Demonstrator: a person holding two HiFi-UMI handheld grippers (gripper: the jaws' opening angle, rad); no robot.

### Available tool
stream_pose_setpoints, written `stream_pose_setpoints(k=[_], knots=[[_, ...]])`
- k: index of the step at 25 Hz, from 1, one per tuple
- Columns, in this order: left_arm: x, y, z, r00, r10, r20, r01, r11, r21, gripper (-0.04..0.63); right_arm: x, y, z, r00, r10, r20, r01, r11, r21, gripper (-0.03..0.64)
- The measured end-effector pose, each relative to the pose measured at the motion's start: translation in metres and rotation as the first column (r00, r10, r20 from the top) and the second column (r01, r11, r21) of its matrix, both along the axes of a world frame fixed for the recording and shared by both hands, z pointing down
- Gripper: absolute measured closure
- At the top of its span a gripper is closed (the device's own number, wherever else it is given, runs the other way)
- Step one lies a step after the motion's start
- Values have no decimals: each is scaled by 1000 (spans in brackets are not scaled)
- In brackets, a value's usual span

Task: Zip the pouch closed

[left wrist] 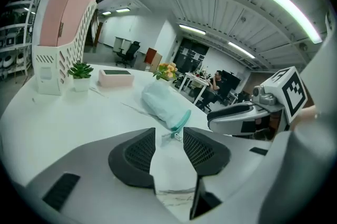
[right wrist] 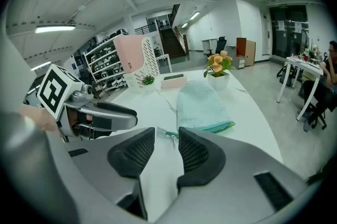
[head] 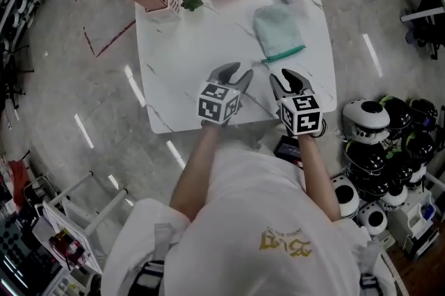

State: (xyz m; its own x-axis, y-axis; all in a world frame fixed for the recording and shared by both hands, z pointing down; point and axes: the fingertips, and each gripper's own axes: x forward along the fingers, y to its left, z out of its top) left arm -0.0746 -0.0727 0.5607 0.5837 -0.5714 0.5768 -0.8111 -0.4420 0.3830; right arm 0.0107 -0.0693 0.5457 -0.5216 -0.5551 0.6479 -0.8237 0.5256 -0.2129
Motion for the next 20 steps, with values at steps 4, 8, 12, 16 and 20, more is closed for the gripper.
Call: stream_pose_setpoints(k=[4,8,12,16,20], knots=[[8,-11,8,1000,22,19,-22,1000,-18,416,-2,-11,7,999,-29,14,29,999,-23,463],[19,-16,16,997,67,44,-66,997,-36,420,-5,-20,18,998,-50,34,52,996,-74,463],[22,-23,25,990,115,79,-112,993,-40,423,-9,-28,28,997,-79,17,80,993,-84,468],[29,-23,34,984,156,89,-151,987,-58,425,-11,-24,42,995,-96,6,96,988,-123,468],[36,-25,42,969,209,130,-202,977,-66,434,-13,-24,55,994,-112,-10,109,982,-157,468]])
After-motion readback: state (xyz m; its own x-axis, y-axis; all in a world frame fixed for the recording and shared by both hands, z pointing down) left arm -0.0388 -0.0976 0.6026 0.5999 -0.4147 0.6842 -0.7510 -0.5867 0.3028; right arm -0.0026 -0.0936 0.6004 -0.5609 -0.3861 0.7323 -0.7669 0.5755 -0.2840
